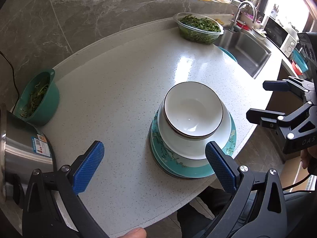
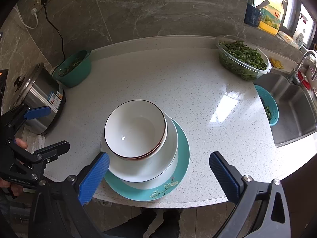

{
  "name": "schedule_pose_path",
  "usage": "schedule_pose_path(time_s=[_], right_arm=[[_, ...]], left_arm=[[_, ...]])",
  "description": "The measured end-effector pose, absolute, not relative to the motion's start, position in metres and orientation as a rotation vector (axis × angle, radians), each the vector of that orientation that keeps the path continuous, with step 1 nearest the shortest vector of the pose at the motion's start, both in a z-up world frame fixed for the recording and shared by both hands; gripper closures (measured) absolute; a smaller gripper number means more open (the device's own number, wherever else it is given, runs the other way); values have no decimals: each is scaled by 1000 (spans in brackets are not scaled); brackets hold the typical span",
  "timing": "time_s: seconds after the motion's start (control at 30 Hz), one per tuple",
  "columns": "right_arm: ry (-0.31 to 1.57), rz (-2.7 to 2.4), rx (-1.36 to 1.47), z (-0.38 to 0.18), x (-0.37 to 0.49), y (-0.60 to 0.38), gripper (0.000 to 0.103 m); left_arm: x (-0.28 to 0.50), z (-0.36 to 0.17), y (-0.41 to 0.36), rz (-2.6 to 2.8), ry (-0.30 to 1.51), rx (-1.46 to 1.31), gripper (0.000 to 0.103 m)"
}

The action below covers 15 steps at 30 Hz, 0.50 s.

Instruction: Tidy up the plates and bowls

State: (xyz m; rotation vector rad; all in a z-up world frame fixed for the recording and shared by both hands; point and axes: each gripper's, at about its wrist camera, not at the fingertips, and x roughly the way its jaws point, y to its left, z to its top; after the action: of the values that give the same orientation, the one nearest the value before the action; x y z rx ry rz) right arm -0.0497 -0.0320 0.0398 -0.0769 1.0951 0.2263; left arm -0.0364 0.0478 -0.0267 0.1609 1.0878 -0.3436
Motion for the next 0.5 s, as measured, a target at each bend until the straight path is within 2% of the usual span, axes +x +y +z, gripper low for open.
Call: schedule_pose_path(time_s=[0.5], right_arm=[[1110, 231, -108, 34, -40, -24, 0]], left_arm=[[-27, -34, 41, -348, 1099, 164, 0]])
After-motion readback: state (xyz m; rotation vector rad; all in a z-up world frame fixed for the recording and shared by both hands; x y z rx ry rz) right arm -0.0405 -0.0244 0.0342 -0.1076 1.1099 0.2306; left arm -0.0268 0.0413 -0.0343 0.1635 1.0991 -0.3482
